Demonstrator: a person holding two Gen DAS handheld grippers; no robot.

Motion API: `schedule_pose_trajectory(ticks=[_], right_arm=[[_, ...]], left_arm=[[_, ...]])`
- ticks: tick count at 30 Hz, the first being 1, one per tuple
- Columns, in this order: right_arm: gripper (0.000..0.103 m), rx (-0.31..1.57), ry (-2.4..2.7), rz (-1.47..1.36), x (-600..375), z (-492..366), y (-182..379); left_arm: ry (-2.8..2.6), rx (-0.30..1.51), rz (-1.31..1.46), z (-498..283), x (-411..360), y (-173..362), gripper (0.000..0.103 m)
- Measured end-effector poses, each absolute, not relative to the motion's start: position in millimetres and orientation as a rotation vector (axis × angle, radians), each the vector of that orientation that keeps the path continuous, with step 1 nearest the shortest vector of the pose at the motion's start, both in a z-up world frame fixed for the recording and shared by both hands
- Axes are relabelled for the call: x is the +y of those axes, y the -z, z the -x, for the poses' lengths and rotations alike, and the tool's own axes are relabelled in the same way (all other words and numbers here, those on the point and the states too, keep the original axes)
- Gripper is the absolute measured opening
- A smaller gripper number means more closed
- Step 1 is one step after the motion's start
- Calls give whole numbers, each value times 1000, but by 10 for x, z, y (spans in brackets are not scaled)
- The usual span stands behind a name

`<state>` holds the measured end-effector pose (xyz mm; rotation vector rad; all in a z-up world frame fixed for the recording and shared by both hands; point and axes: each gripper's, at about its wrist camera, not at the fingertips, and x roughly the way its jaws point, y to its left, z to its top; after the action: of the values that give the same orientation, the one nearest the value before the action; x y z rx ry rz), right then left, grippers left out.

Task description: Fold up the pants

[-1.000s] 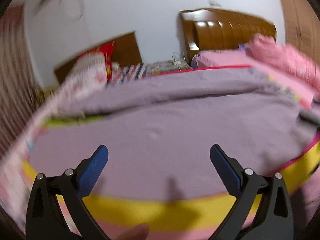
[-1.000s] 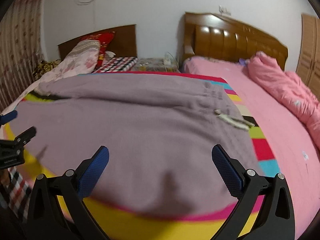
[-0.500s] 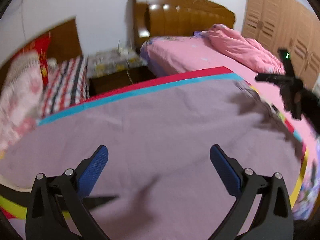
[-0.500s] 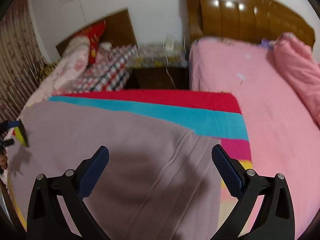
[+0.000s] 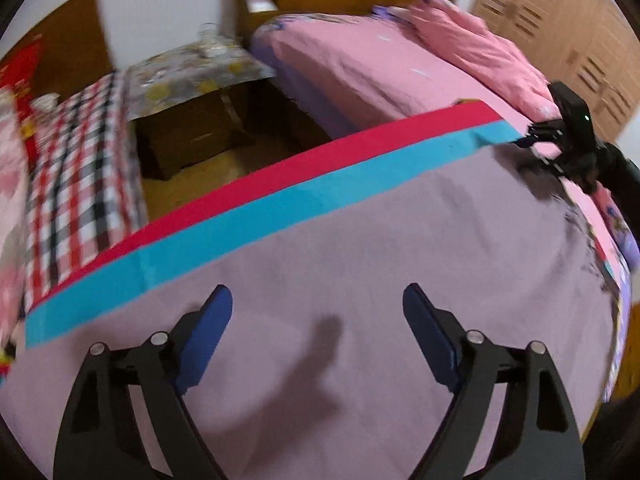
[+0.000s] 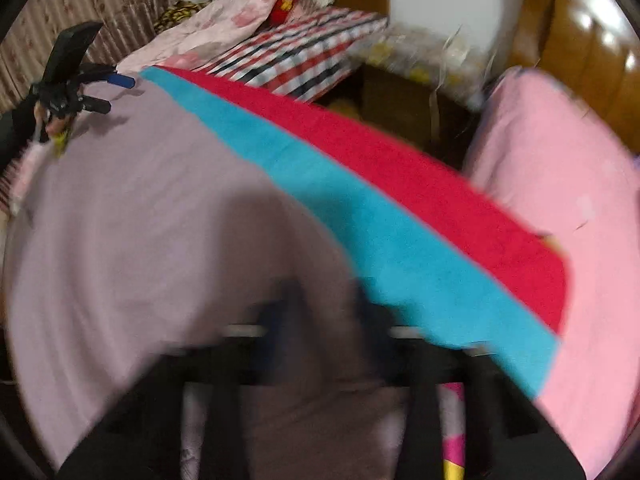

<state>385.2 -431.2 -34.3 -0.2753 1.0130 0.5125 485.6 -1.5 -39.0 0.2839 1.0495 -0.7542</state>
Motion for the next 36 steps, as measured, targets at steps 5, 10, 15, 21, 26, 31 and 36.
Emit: schedule_pose_trajectory(ticks=[5,10,15,21,26,31,36], right_arm=[[19,797,-474,400,-4113,-3285,-90],[19,656,-401,428,-4063,-2699,-390],[18,625,-351,399,-4044,-2416,-448],[16,620,-240,414,-3841,-2437,-508],[16,516,-211,360,-3745,-1753,-829],[16,495,-212,310,-3674,-779,-663],[16,580,-208,227,-3578,-221,-84]], left_arm=[[831,1025,-412,-4993,-149,396,86],[873,1013,-476,-5134,-228,372,87],[934,1099,-526,-5199,-288,555,59],[776,928,-594,-4814,-96,246,9],[602,578,-699,-3577,121,-663,9],[542,459,-746,-1999,333,-682,9],[527,577,-661,-1108,427,59,9]])
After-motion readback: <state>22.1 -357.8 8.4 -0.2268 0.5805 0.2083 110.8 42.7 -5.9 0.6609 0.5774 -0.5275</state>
